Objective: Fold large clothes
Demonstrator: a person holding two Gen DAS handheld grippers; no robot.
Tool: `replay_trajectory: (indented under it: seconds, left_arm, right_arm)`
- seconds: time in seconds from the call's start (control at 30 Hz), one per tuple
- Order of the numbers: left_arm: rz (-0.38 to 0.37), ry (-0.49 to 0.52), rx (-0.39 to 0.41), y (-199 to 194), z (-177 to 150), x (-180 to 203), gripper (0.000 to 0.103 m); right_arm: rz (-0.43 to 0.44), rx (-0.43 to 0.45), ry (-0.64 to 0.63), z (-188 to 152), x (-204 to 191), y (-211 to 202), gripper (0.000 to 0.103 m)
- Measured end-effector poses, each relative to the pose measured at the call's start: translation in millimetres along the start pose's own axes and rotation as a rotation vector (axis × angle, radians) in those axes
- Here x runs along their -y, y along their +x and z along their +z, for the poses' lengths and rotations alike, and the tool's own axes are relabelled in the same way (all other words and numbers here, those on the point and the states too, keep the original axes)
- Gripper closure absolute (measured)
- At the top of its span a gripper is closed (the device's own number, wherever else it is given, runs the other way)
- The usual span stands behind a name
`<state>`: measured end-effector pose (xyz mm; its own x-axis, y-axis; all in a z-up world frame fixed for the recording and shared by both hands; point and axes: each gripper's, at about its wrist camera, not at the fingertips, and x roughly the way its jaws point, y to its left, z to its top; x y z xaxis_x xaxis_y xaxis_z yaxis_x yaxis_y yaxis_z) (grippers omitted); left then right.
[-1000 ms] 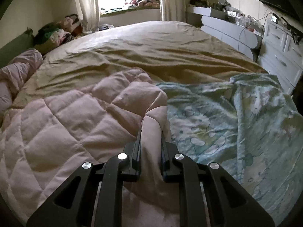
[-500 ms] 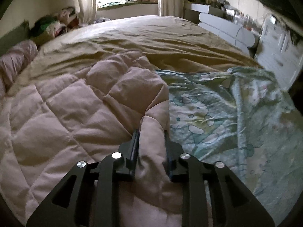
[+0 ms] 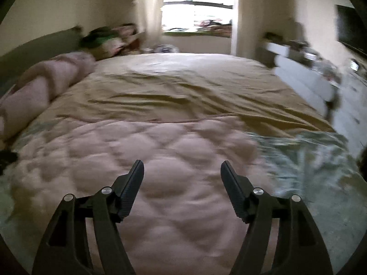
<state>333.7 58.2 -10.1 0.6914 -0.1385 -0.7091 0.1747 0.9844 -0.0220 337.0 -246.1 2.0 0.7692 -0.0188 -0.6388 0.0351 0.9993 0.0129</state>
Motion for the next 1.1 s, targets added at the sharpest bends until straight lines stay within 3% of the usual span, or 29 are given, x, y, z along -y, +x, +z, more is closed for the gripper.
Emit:
replay_trajectory:
  seconds: [0.1, 0.33, 0.43, 0.63, 0.9, 1.03, 1.1]
  left_arm:
    - [-0.048, 0.028, -0.067, 16, -14, 27, 0.045]
    - [-0.017, 0.021, -0.139, 51, -42, 36, 0.045]
    - [-0.004, 0.044, -0.135, 54, -45, 39, 0.045]
    - [-0.007, 0.052, -0.128, 56, -49, 38, 0.045]
    - [-0.011, 0.053, -0.127, 56, -50, 39, 0.045]
    - [-0.019, 0.035, -0.105, 35, -45, 36, 0.045]
    - [-0.022, 0.038, -0.087, 24, -43, 37, 0.044]
  right_arm:
    - [0.060, -0.032, -0.035, 10, -31, 13, 0.035]
    - [0.115, -0.131, -0.092, 31, -90, 64, 0.035]
    - [0.119, -0.204, -0.073, 41, -103, 98, 0.035]
    - [0.038, -0.398, -0.135, 28, -120, 158, 0.034]
    - [0.016, -0.384, -0.133, 22, -122, 168, 0.034]
    - [0.081, -0.337, -0.081, 28, -108, 129, 0.035]
    - [0.150, -0.268, -0.044, 28, -95, 89, 0.033]
